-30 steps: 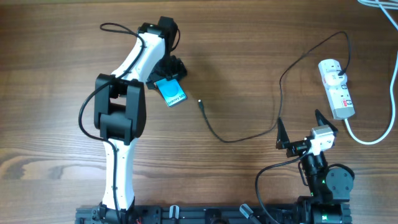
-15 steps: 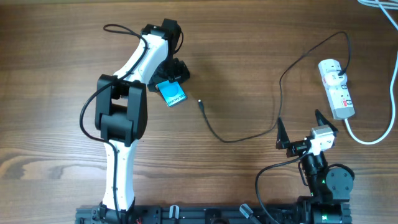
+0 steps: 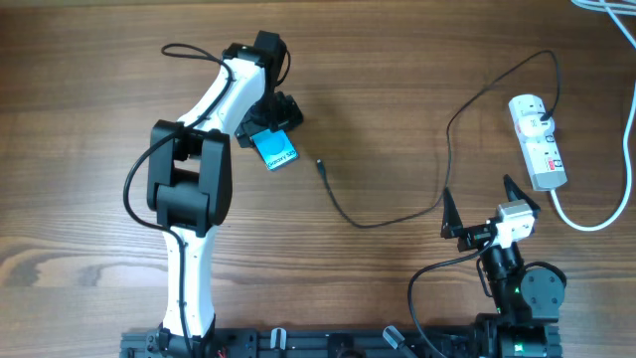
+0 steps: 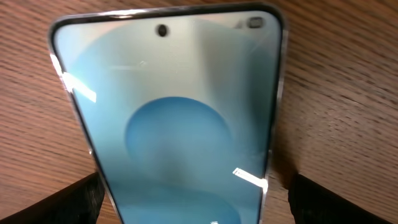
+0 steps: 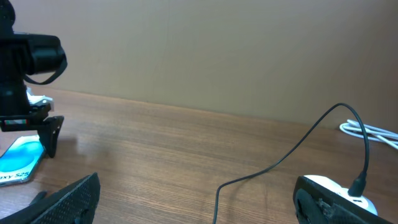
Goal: Plug charger to phone and switch on socket
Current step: 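Grasp the phone's bottom edge with the left gripper and lift it upright, then move the right gripper toward the phone held by the left gripper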
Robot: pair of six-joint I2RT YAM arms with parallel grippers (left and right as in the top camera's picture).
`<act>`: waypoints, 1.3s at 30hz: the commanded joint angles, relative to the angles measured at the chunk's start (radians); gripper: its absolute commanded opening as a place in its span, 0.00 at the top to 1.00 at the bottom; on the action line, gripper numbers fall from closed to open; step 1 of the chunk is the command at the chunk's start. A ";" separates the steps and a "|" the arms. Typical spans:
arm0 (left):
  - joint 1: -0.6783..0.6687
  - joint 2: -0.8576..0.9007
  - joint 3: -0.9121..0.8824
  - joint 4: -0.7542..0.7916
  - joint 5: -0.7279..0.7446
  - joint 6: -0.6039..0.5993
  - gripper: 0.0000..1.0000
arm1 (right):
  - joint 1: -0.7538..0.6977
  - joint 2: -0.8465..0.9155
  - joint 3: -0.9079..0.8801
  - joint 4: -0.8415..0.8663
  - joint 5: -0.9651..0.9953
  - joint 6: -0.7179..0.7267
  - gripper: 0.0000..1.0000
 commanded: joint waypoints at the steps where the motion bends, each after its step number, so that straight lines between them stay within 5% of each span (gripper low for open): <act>1: 0.024 -0.002 -0.047 -0.006 0.000 -0.016 0.03 | 0.003 -0.007 -0.001 0.003 0.011 -0.005 0.00; 14: 0.023 -0.025 -0.169 0.068 -0.001 -0.017 0.01 | 0.003 -0.007 -0.001 0.003 0.011 -0.005 0.00; 27: 0.024 -0.026 -0.169 0.103 0.076 -0.011 0.23 | 0.003 -0.007 -0.001 0.003 0.011 -0.005 0.00; 35: 0.035 -0.026 -0.169 0.099 0.206 0.124 0.32 | 0.003 -0.007 -0.001 0.019 -0.018 -0.001 0.00; 39: 0.042 -0.045 -0.169 0.087 0.254 0.191 0.32 | 0.003 -0.006 0.015 0.107 -0.169 0.159 0.00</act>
